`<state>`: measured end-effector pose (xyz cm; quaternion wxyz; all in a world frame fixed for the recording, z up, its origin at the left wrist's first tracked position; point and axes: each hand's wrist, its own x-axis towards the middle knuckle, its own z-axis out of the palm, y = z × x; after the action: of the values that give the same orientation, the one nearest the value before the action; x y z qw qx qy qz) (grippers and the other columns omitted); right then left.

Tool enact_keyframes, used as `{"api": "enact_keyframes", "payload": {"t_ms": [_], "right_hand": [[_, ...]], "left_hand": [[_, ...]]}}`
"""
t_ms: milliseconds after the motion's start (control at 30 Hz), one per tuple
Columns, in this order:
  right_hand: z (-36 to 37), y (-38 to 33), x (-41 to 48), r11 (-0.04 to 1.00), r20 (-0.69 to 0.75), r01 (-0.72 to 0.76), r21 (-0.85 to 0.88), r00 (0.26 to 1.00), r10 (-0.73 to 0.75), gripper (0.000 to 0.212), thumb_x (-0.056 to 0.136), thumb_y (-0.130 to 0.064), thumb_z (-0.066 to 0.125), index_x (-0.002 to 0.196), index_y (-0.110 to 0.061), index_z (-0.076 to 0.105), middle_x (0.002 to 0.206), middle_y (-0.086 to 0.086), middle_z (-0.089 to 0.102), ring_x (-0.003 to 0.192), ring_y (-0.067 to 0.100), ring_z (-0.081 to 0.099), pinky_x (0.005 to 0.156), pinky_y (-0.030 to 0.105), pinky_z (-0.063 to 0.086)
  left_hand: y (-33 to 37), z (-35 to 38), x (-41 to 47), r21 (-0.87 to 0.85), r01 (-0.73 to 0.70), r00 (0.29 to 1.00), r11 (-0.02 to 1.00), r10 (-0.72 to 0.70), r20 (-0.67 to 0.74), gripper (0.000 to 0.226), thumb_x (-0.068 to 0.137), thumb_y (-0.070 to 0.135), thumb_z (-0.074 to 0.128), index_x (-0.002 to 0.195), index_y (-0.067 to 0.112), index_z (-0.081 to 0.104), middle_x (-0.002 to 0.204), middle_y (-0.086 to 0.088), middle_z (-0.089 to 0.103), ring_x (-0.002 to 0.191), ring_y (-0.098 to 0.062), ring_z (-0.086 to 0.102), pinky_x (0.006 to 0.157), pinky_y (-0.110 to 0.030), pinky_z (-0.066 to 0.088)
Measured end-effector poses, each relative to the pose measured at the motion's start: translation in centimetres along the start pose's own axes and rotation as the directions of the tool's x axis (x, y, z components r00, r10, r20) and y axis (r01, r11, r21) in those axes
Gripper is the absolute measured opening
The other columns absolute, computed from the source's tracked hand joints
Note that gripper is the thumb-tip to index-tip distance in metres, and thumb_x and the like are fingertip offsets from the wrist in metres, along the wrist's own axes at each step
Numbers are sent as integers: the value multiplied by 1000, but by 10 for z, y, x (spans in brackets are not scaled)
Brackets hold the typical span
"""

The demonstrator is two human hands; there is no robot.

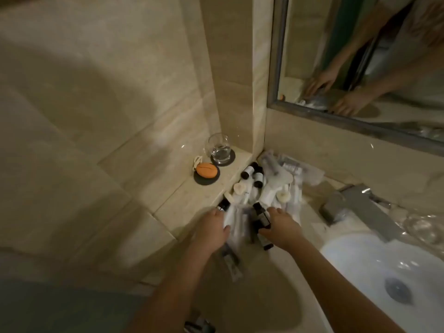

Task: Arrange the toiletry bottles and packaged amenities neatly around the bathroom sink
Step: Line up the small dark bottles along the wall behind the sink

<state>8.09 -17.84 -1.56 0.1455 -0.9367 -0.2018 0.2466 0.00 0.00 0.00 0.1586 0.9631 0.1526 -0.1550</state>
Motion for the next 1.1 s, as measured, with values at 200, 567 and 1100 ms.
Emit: {"api": "enact_keyframes", "payload": {"t_ms": [200, 567, 1100], "right_hand": [[13, -5, 20, 980, 31, -157, 123, 987, 155, 40, 85, -38, 61, 112, -11, 48, 114, 8, 52, 98, 25, 55, 70, 31, 41], [-11, 7, 3, 867, -140, -191, 460, 949, 283, 28, 90, -33, 56, 77, -8, 51, 72, 6, 55, 70, 24, 52, 58, 33, 37], [8, 40, -89, 379, -37, -124, 917, 920, 390, 27, 86, -14, 63, 111, -9, 52, 98, 5, 60, 89, 23, 64, 70, 25, 47]], "left_hand": [[9, 10, 19, -36, -91, 995, 995, 89, -51, 43, 92, 31, 49, 130, 13, 46, 130, -9, 47, 120, -25, 46, 100, -35, 41], [25, 25, 25, -307, -1, 995, 952, 32, 94, 22, 91, 37, 51, 96, 16, 54, 90, 0, 55, 86, -19, 56, 78, -34, 50], [78, 52, 26, -313, 196, 977, 929, -158, 141, 35, 84, 31, 64, 107, 5, 60, 103, -10, 65, 93, -27, 64, 76, -36, 56]]}}
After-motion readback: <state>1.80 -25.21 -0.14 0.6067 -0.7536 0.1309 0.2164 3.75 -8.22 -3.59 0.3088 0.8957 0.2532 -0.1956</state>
